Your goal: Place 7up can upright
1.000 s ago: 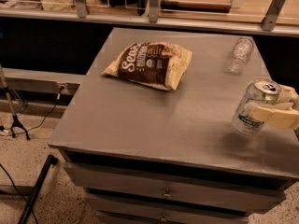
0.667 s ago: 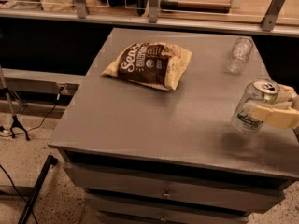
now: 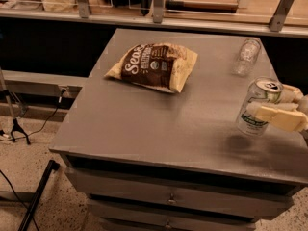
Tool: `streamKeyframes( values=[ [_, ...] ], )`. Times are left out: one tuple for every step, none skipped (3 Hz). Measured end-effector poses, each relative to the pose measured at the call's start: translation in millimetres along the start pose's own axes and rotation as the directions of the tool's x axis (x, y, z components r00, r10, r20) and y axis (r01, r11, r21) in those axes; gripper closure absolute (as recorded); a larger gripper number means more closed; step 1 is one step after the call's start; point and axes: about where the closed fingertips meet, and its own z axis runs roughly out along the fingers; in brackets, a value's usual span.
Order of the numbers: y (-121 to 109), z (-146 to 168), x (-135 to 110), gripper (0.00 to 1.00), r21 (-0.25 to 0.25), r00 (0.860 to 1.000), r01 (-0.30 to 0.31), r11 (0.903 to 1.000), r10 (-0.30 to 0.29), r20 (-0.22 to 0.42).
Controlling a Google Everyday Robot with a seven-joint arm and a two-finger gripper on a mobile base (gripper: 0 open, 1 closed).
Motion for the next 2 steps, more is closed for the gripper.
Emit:
streamKeyframes(
  values=[
    [0.7, 2.4, -0.6, 0.0, -0.005, 1.0, 0.001, 1.0, -0.001, 0.0],
    [2.3, 0.9, -2.1, 0.0, -0.012, 1.0, 0.003, 0.9999, -0.003, -0.007]
  ],
)
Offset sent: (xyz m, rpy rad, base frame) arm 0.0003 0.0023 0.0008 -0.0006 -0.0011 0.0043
